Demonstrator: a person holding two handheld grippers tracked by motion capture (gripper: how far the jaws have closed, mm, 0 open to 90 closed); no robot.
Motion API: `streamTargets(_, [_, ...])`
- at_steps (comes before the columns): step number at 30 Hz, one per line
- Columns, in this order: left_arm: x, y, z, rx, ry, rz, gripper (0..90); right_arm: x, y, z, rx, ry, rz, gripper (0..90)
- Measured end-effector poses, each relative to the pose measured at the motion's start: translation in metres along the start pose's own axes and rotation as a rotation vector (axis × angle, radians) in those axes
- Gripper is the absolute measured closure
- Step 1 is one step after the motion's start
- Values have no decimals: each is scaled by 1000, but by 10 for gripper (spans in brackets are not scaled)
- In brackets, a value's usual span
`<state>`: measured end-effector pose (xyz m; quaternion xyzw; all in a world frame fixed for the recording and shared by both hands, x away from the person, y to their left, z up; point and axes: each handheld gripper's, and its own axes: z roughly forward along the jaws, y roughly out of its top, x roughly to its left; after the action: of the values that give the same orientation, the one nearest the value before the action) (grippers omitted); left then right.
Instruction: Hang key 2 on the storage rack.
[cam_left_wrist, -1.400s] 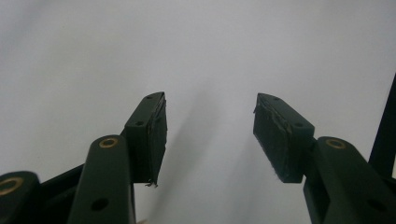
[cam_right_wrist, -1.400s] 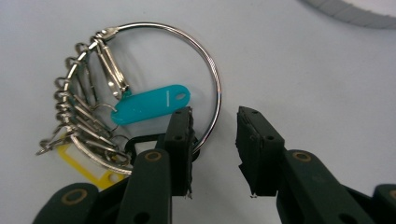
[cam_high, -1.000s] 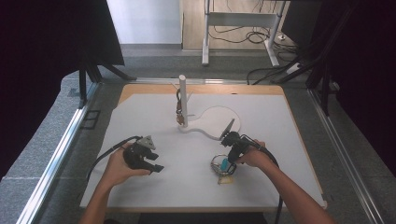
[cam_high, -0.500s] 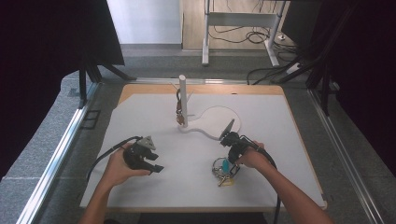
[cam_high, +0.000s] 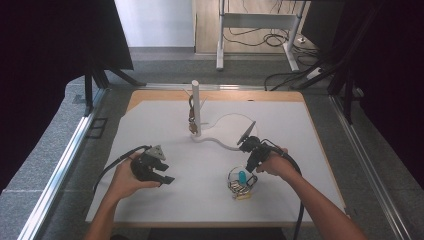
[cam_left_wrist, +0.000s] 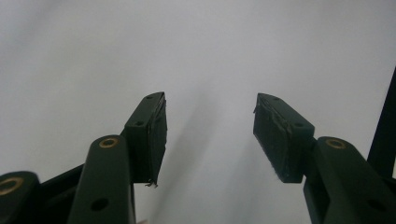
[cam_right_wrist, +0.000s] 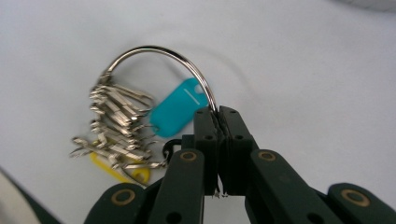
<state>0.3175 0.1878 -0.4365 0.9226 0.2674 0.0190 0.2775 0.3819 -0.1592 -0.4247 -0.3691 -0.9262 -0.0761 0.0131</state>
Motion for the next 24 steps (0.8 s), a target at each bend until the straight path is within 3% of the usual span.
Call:
streamTargets(12, [1, -1, -2, -7, 1, 0, 451, 3, 0, -31, -16, 69, -48, 877])
streamTargets(24, [1, -1, -2, -7, -2, 0, 452, 7, -2, -35, -16, 114, -88, 878])
